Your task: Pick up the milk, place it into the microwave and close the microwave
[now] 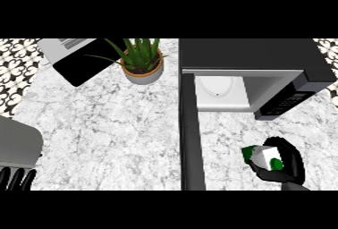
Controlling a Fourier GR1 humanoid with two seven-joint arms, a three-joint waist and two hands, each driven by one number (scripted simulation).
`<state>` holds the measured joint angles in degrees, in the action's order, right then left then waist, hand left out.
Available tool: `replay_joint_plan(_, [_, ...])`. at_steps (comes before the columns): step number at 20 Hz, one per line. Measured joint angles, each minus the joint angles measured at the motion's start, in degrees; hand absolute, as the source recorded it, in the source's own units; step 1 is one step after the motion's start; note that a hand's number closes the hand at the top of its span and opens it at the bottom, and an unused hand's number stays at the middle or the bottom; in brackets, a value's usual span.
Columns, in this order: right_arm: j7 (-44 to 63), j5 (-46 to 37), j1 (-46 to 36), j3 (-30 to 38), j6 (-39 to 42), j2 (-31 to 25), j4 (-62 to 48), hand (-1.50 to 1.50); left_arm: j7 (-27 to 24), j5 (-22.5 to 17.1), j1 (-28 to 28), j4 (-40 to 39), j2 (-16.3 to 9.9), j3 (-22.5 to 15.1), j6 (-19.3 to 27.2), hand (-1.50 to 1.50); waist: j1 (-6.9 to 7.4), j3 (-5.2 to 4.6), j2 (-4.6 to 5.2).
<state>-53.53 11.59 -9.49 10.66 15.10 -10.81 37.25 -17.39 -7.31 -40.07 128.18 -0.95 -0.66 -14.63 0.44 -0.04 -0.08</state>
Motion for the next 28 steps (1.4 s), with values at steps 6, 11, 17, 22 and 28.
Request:
replay_joint_plan(6, [5.1, -0.1, 3.4, -4.7, 1.7, 0.6, 11.7, 1.5, -1.8, -0.5, -1.5, -0.9, 0.0, 1.1, -0.9, -1.5, -0.42, -0.03, -0.18])
replay_joint_plan(11, [11.7, -0.7, 10.2, -9.4, 0.5, 2.6, 27.0, 1.5, -2.6, -1.1, -2.9, -0.4, -0.2, 2.1, -1.9, -1.5, -0.62, -0.05, -0.23])
replay_joint_plan(17, [20.6, -0.3, 21.4, -14.2, -2.1, 4.5, 46.5, 1.5, -2.5, -3.3, -4.0, 0.0, -0.6, 4.0, -3.8, -1.5, -0.68, -0.04, -0.18])
replay_joint_plan(22, [28.4, -0.3, 27.7, -17.7, -6.1, 6.7, 59.4, 1.5, -1.9, -5.3, -2.3, -1.1, -0.9, 6.1, -4.8, -1.5, -0.61, -0.02, -0.1])
replay_joint_plan(28, [34.8, -2.7, 23.6, -20.6, -13.3, 9.6, 63.7, 1.5, -1.8, -6.0, -2.6, -1.8, -0.5, 8.0, -6.2, -1.5, -0.17, 0.01, -0.02])
